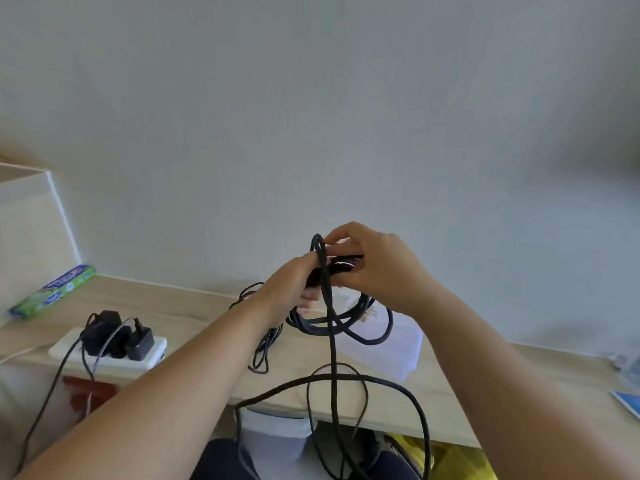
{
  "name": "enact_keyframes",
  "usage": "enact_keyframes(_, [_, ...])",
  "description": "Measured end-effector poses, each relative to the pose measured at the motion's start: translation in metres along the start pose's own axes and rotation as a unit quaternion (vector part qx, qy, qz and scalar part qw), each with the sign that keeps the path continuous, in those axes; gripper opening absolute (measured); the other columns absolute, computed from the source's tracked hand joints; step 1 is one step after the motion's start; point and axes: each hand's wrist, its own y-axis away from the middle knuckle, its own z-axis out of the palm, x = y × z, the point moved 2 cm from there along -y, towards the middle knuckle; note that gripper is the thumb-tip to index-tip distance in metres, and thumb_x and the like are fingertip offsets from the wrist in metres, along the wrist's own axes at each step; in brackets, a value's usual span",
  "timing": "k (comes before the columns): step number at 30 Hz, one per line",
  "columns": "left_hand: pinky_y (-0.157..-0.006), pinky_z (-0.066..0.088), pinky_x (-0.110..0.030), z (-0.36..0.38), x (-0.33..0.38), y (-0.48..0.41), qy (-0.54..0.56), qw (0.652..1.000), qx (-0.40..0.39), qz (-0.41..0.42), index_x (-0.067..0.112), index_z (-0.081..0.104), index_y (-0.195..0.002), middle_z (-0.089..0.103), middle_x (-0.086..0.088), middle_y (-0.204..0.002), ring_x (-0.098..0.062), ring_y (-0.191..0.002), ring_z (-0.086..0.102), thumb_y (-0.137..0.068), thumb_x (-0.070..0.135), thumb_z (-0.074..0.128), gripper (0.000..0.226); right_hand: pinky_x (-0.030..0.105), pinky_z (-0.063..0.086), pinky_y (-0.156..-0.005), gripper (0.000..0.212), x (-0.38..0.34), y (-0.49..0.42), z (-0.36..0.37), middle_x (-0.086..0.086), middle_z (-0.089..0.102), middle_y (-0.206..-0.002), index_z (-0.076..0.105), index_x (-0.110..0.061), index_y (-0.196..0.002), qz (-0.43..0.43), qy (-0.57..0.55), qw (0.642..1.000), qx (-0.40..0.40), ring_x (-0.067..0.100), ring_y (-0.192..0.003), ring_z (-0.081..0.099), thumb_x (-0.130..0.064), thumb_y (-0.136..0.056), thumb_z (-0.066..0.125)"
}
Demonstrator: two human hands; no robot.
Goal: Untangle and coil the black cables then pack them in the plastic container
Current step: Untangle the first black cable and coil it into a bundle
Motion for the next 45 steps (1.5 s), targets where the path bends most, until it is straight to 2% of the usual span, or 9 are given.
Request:
enact_keyframes(5, [-0.044, 0.020, -0.024, 0.008, -0.008, -0.004, 0.070, 0.997, -0.003, 0.025, 0.012, 0.043, -0.067, 0.022, 0.000, -0.055, -0.013, -0.045, 0.017, -0.094, 0.029, 0.020, 0.040, 0.027, 0.046, -0.078, 0.038, -0.001, 0.002, 0.011, -0.003, 0.067, -0.104, 0.055, -0.024, -0.116, -0.029, 0.141, 0.988, 0.052, 0.010, -0.106, 0.051, -0.020, -0.081, 0.070])
enact_keyframes(10, [-0.047, 0.017, -0.025, 0.009, -0.015, -0.004, -0.011, 0.999, -0.026, 0.047, 0.024, 0.063, -0.061, 0.023, 0.002, -0.054, -0.010, -0.043, 0.019, -0.083, 0.070, 0.038, 0.056, 0.017, 0.041, -0.069, 0.036, 0.004, 0.003, 0.002, -0.008, 0.068, -0.112, 0.050, -0.023, -0.117, 0.017, 0.129, 0.991, -0.012, 0.007, -0.094, 0.058, -0.011, -0.085, 0.062])
enact_keyframes(14, [-0.050, 0.026, -0.024, -0.001, -0.023, -0.001, -0.121, 0.991, 0.009, 0.051, 0.021, 0.068, -0.072, 0.032, -0.003, -0.057, -0.009, -0.042, 0.029, -0.083, 0.051, 0.053, 0.035, 0.007, 0.038, -0.070, 0.031, 0.017, 0.008, -0.019, -0.015, 0.062, -0.101, 0.057, -0.028, -0.102, 0.033, 0.087, 0.996, -0.016, -0.004, -0.085, 0.056, -0.016, -0.079, 0.071])
enact_keyframes(19, [-0.047, 0.030, -0.015, 0.005, -0.021, 0.000, -0.113, 0.993, 0.006, 0.034, 0.022, 0.060, -0.061, 0.041, 0.013, -0.045, -0.001, -0.039, 0.038, -0.097, 0.035, 0.045, 0.041, 0.019, 0.037, -0.080, 0.047, 0.025, 0.011, 0.003, -0.014, 0.059, -0.105, 0.058, -0.028, -0.118, 0.022, 0.117, 0.991, -0.068, 0.006, -0.100, 0.051, -0.039, -0.076, 0.075])
enact_keyframes(25, [-0.052, 0.030, -0.021, 0.008, -0.028, 0.002, -0.113, 0.993, -0.018, 0.015, 0.011, 0.048, -0.064, 0.041, 0.007, -0.047, -0.008, -0.044, 0.036, -0.098, 0.034, 0.039, 0.042, 0.023, 0.034, -0.066, 0.040, 0.036, 0.009, 0.025, -0.008, 0.056, -0.087, 0.057, -0.024, -0.112, 0.027, 0.204, 0.971, -0.124, 0.012, -0.081, 0.050, -0.052, -0.083, 0.062])
enact_keyframes(28, [-0.061, 0.038, -0.026, 0.009, -0.032, 0.004, -0.125, 0.991, -0.030, 0.025, 0.010, 0.058, -0.062, 0.057, 0.003, -0.051, -0.010, -0.049, 0.050, -0.099, 0.033, 0.036, 0.049, 0.022, 0.037, -0.067, 0.035, 0.043, 0.012, 0.028, -0.010, 0.059, -0.085, 0.059, -0.023, -0.106, 0.036, 0.151, 0.979, -0.135, 0.011, -0.080, 0.053, -0.051, -0.085, 0.059])
enact_keyframes(33, [-0.094, 0.046, -0.035, 0.003, -0.041, 0.000, -0.053, 0.998, 0.019, 0.027, 0.020, 0.076, -0.081, 0.075, -0.001, -0.085, -0.017, -0.086, 0.070, -0.100, 0.031, 0.041, 0.041, 0.015, 0.037, -0.059, 0.016, 0.055, 0.022, 0.023, -0.005, 0.059, -0.075, 0.058, -0.024, -0.084, 0.046, 0.055, 0.994, -0.086, 0.004, -0.065, 0.048, -0.038, -0.088, 0.061])
enact_keyframes(40, [-0.099, 0.046, -0.035, 0.006, -0.043, -0.012, 0.194, 0.979, 0.006, -0.061, 0.001, 0.068, -0.102, 0.071, -0.019, -0.102, -0.027, -0.102, 0.068, -0.099, 0.024, 0.045, 0.033, 0.007, 0.038, -0.056, 0.010, 0.054, 0.036, 0.016, -0.010, 0.057, -0.068, 0.060, -0.025, -0.084, 0.092, -0.143, 0.985, 0.042, -0.002, -0.058, 0.050, -0.017, -0.089, 0.062])
enact_keyframes(45, [-0.090, 0.051, -0.037, 0.000, -0.046, -0.013, 0.067, 0.995, 0.016, -0.073, 0.010, 0.073, -0.090, 0.074, -0.006, -0.098, -0.022, -0.097, 0.069, -0.097, 0.034, 0.049, 0.035, 0.036, 0.048, -0.061, 0.009, 0.063, 0.046, 0.021, -0.005, 0.065, -0.066, 0.061, -0.024, -0.087, 0.123, -0.199, 0.967, 0.103, 0.017, -0.066, 0.058, -0.016, -0.091, 0.058])
